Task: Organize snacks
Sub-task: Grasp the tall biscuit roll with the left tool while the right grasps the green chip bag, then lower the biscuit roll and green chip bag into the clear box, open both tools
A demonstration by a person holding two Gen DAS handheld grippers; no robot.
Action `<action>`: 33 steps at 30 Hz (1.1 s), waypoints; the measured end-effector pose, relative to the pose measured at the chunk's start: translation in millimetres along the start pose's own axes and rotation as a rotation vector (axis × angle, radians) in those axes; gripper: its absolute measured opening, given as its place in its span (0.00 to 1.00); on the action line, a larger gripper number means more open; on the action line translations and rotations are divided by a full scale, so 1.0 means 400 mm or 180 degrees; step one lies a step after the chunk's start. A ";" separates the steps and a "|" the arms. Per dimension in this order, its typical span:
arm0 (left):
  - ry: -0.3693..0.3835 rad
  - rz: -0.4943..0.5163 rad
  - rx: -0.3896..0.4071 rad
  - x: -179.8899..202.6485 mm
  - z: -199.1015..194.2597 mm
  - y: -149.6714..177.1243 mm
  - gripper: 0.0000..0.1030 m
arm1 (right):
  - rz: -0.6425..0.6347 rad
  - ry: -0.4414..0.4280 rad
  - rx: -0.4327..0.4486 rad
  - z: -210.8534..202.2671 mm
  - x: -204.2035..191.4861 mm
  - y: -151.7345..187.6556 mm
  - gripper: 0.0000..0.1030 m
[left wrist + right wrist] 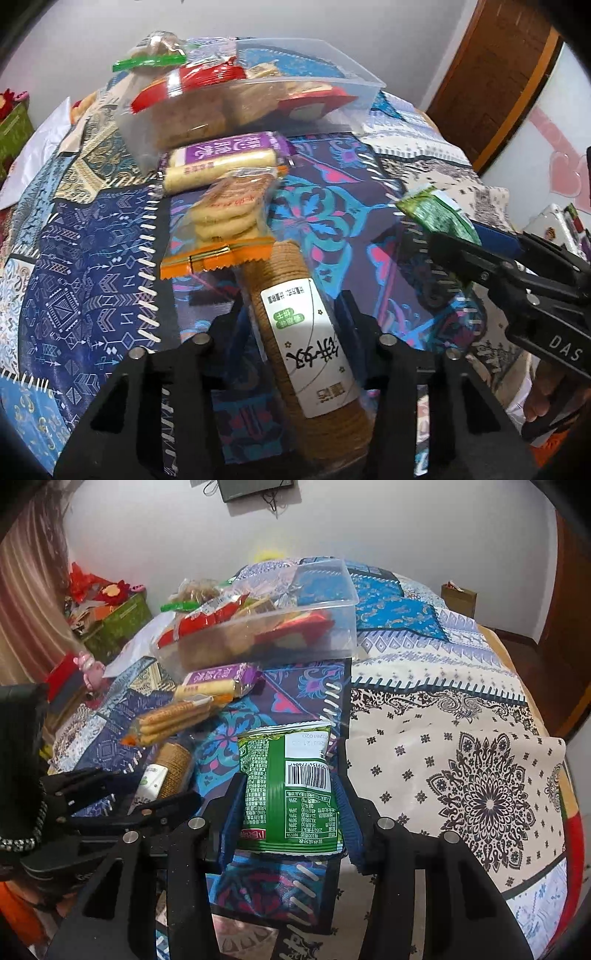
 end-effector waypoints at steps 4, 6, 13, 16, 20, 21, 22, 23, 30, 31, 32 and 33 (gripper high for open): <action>0.0079 0.0027 0.0033 0.011 -0.024 -0.003 0.36 | 0.0026 -0.0036 0.0042 -0.012 -0.004 -0.010 0.43; 0.0039 0.0087 0.0084 0.017 -0.042 -0.004 0.36 | 0.0034 -0.0052 0.0077 -0.021 -0.009 -0.017 0.43; 0.0029 0.0070 0.0298 0.019 -0.104 -0.032 0.35 | 0.0023 -0.0101 0.0206 -0.053 -0.029 -0.046 0.43; 0.0017 0.0055 0.0413 0.015 -0.132 -0.053 0.35 | 0.0032 -0.0119 0.0279 -0.069 -0.034 -0.065 0.43; -0.0006 0.0001 0.0558 -0.004 -0.172 -0.085 0.34 | 0.0007 -0.0129 0.0369 -0.083 -0.044 -0.091 0.43; -0.0014 -0.0014 0.0590 -0.011 -0.184 -0.093 0.34 | 0.0003 -0.0133 0.0392 -0.085 -0.046 -0.099 0.43; -0.0020 -0.0025 0.0613 -0.016 -0.187 -0.103 0.34 | 0.0004 -0.0139 0.0411 -0.087 -0.048 -0.107 0.43; -0.0027 -0.0037 0.0638 -0.020 -0.192 -0.111 0.34 | 0.0002 -0.0151 0.0437 -0.088 -0.051 -0.118 0.43; -0.0076 -0.0109 0.0830 -0.055 -0.227 -0.179 0.33 | -0.0028 -0.0193 0.0608 -0.092 -0.070 -0.180 0.43; -0.0080 -0.0115 0.0850 -0.061 -0.229 -0.187 0.33 | -0.0030 -0.0197 0.0622 -0.093 -0.071 -0.186 0.43; -0.0085 -0.0122 0.0872 -0.064 -0.232 -0.197 0.33 | -0.0031 -0.0203 0.0644 -0.091 -0.075 -0.198 0.43; -0.0087 -0.0132 0.0901 -0.070 -0.237 -0.211 0.33 | -0.0029 -0.0207 0.0659 -0.091 -0.076 -0.205 0.43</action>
Point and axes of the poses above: each gripper's, at about its wrist camera, not at the fingertips, and z roughly the way its jaws point, x to its right, y to its underside, the point moved 6 cm from there along z, roughly the way its jaws point, and after that the axes turned 10 degrees about z, right-handed, at the moved point
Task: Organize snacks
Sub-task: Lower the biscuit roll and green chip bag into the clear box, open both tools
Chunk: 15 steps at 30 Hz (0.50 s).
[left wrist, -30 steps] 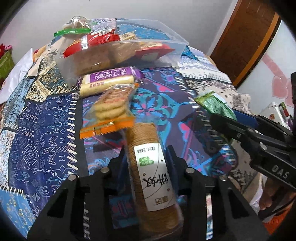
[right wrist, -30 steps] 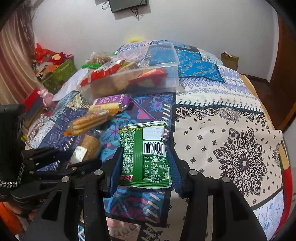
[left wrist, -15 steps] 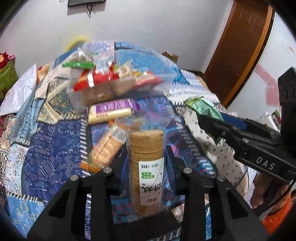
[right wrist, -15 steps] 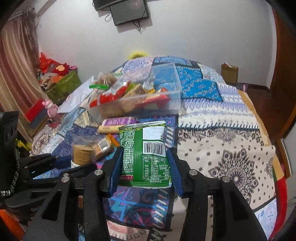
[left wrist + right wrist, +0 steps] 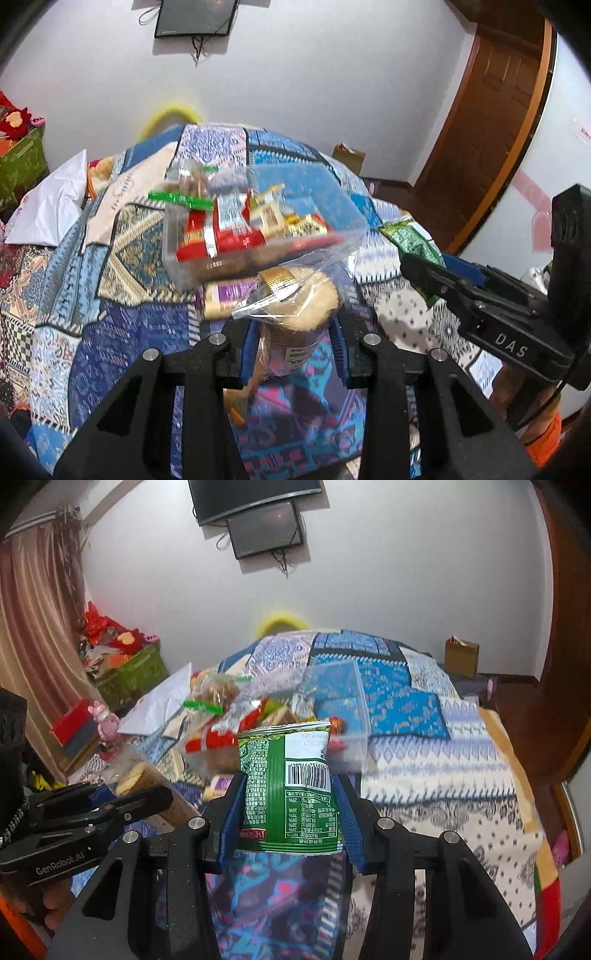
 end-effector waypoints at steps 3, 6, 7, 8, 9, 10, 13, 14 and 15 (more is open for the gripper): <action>0.0022 -0.0027 0.0062 -0.012 0.000 -0.039 0.33 | 0.0016 -0.0010 0.0039 0.012 0.000 -0.023 0.43; 0.0001 -0.0015 0.0122 -0.021 0.005 -0.076 0.33 | 0.0026 -0.0011 0.0074 0.023 0.003 -0.043 0.43; -0.0011 -0.0004 0.0142 -0.024 0.008 -0.090 0.33 | 0.0024 -0.0011 0.0080 0.028 0.003 -0.050 0.43; -0.0021 0.0006 0.0161 -0.027 0.010 -0.102 0.33 | 0.0022 -0.0009 0.0085 0.030 0.004 -0.055 0.43; -0.0035 0.0012 0.0185 -0.031 0.013 -0.119 0.33 | 0.0021 -0.0001 0.0097 0.035 0.004 -0.063 0.43; -0.0042 0.0017 0.0200 -0.033 0.016 -0.129 0.33 | 0.0017 -0.0001 0.0105 0.039 0.005 -0.069 0.43; -0.0058 0.0021 0.0245 -0.041 0.028 -0.167 0.33 | 0.0010 0.0003 0.0142 0.053 0.009 -0.093 0.43; -0.0053 0.0023 0.0256 -0.044 0.034 -0.181 0.33 | 0.0010 0.0004 0.0155 0.061 0.008 -0.103 0.43; -0.0049 0.0026 0.0260 -0.046 0.041 -0.193 0.33 | 0.0012 0.0004 0.0168 0.064 0.010 -0.110 0.43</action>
Point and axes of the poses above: each gripper's, at about its wrist camera, not at the fingertips, and z roughly the way its jaws point, x to its right, y to its underside, the point moved 6 cm from there along z, roughly the way its jaws point, and after that the axes turned 10 degrees about z, right-handed, at the moved point
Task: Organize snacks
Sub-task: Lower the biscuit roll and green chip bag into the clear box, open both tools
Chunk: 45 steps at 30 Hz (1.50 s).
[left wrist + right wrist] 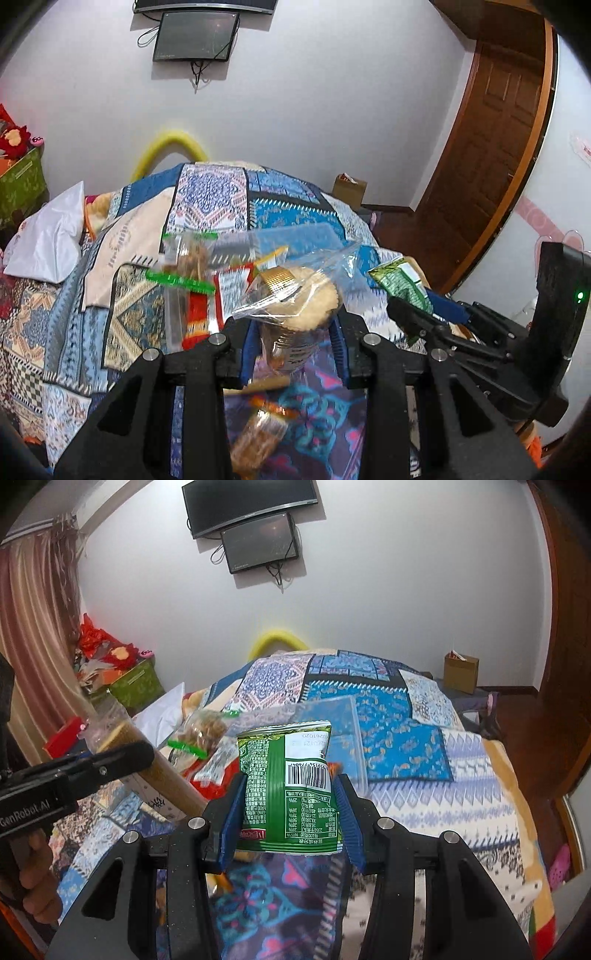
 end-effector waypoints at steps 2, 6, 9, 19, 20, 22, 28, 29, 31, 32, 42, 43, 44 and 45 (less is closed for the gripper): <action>0.0009 0.0003 -0.0004 -0.001 0.012 -0.014 0.33 | -0.0001 0.0001 0.0018 0.010 0.000 -0.012 0.43; 0.0055 0.0008 -0.0025 -0.001 0.046 -0.043 0.33 | -0.0009 0.0030 0.0049 0.035 0.003 -0.037 0.43; 0.0103 0.0013 -0.0062 0.004 0.083 -0.062 0.33 | -0.0008 0.0059 0.0051 0.054 0.008 -0.048 0.43; 0.0113 -0.0015 -0.0258 0.006 0.206 -0.078 0.33 | -0.0009 0.0137 -0.0092 0.138 0.028 -0.050 0.43; 0.0112 -0.0023 -0.0255 0.005 0.211 -0.082 0.33 | -0.0011 0.0143 -0.0112 0.146 0.030 -0.047 0.43; 0.0088 -0.0028 -0.0261 0.000 0.227 -0.089 0.33 | 0.0001 0.0160 -0.0149 0.165 0.038 -0.044 0.43; -0.0018 -0.0125 -0.0359 -0.036 0.298 -0.098 0.33 | 0.0019 0.0170 -0.0259 0.208 0.045 -0.039 0.43; -0.0041 -0.0145 -0.0384 -0.044 0.311 -0.095 0.33 | 0.0005 0.0176 -0.0276 0.214 0.043 -0.038 0.43; -0.0074 -0.0208 -0.0449 -0.061 0.338 -0.086 0.33 | -0.0010 0.0184 -0.0296 0.224 0.042 -0.036 0.43; -0.0078 -0.0230 -0.0457 -0.069 0.347 -0.083 0.33 | -0.0017 0.0184 -0.0305 0.229 0.041 -0.035 0.43; -0.0140 -0.0418 -0.0793 -0.110 0.420 -0.023 0.36 | -0.0099 0.0207 -0.0467 0.276 0.036 -0.011 0.43; -0.0127 -0.0415 -0.0800 -0.109 0.419 -0.018 0.38 | -0.0107 0.0211 -0.0484 0.277 0.035 -0.007 0.44; -0.0127 -0.0416 -0.0803 -0.110 0.417 -0.014 0.39 | -0.0110 0.0220 -0.0491 0.279 0.035 -0.006 0.44; -0.0121 -0.0421 -0.0802 -0.110 0.414 -0.011 0.41 | -0.0111 0.0237 -0.0490 0.279 0.035 -0.005 0.44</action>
Point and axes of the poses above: each gripper's, at about its wrist camera, not at the fingertips, and z roughly the way its jaws point, x to its right, y to its underside, the point moved 6 cm from there along z, roughly the way its jaws point, and after that the axes turned 10 degrees about z, right-handed, at the moved point
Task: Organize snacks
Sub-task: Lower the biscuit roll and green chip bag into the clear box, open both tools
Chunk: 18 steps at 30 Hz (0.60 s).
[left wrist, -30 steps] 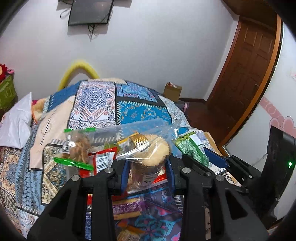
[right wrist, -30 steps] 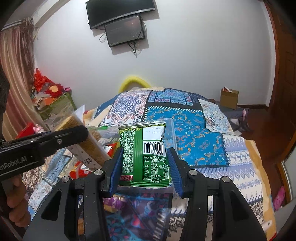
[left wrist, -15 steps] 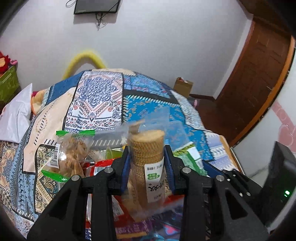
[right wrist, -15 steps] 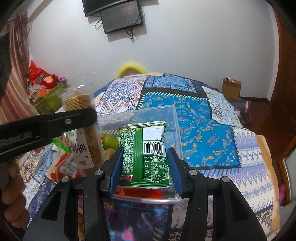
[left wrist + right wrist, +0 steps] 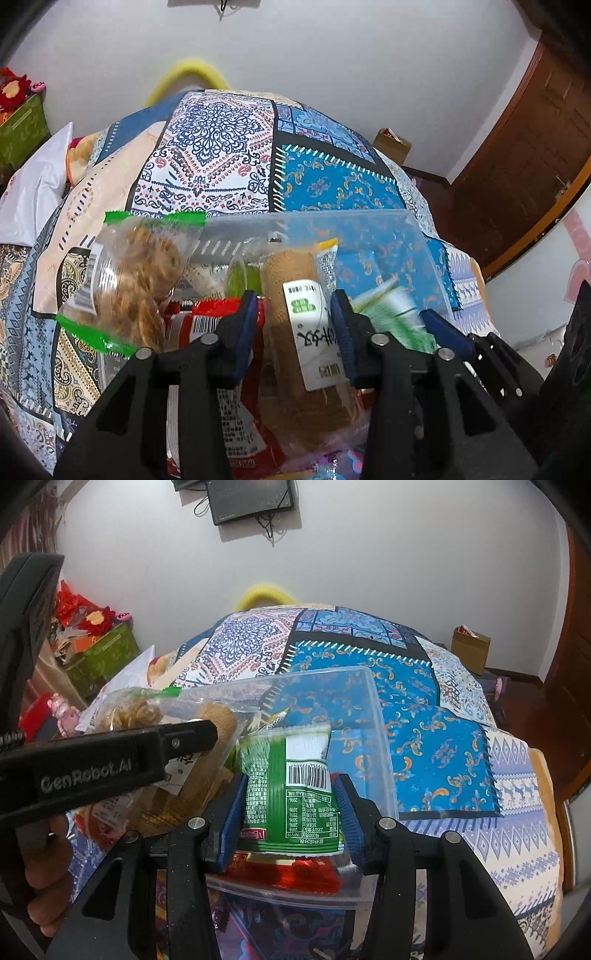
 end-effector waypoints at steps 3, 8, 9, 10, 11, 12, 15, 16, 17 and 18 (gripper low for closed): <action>0.0014 0.0007 -0.0005 0.003 -0.017 0.009 0.41 | -0.0005 0.0002 -0.0019 -0.004 -0.002 -0.001 0.45; -0.0004 0.0091 0.0069 0.013 -0.073 0.016 0.41 | 0.0039 -0.0018 -0.0001 -0.035 0.001 -0.003 0.47; -0.0008 0.0115 0.0093 0.017 -0.088 0.018 0.41 | 0.0053 -0.0047 0.0002 -0.043 0.002 -0.005 0.48; -0.0011 0.0138 0.0118 0.020 -0.105 0.020 0.41 | 0.0060 -0.0065 0.0007 -0.051 0.001 -0.005 0.48; -0.0015 0.0159 0.0143 0.022 -0.122 0.022 0.42 | 0.0062 -0.0071 0.0024 -0.064 -0.001 -0.005 0.48; -0.0025 0.0181 0.0183 0.025 -0.145 0.026 0.45 | 0.0052 -0.0074 0.0047 -0.080 -0.003 -0.005 0.48; -0.0086 0.0255 0.0313 0.030 -0.206 0.038 0.51 | 0.0009 -0.0090 0.0095 -0.113 -0.013 -0.006 0.48; -0.0101 0.0279 0.0335 0.031 -0.220 0.043 0.53 | -0.0005 -0.0095 0.0120 -0.127 -0.016 -0.005 0.48; -0.0113 0.0304 0.0361 0.033 -0.240 0.051 0.54 | -0.0014 -0.0101 0.0144 -0.141 -0.019 -0.005 0.49; -0.0121 0.0317 0.0376 0.033 -0.254 0.058 0.55 | -0.0026 -0.0116 0.0168 -0.159 -0.023 -0.002 0.51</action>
Point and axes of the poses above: each gripper's, at about its wrist camera, not at the fingertips, and z roughly the way its jaws point, x to its right, y to its underside, the point moved 6 cm from there along z, roughly the way its jaws point, and after that the axes turned 10 degrees about z, right-handed, at the moved point
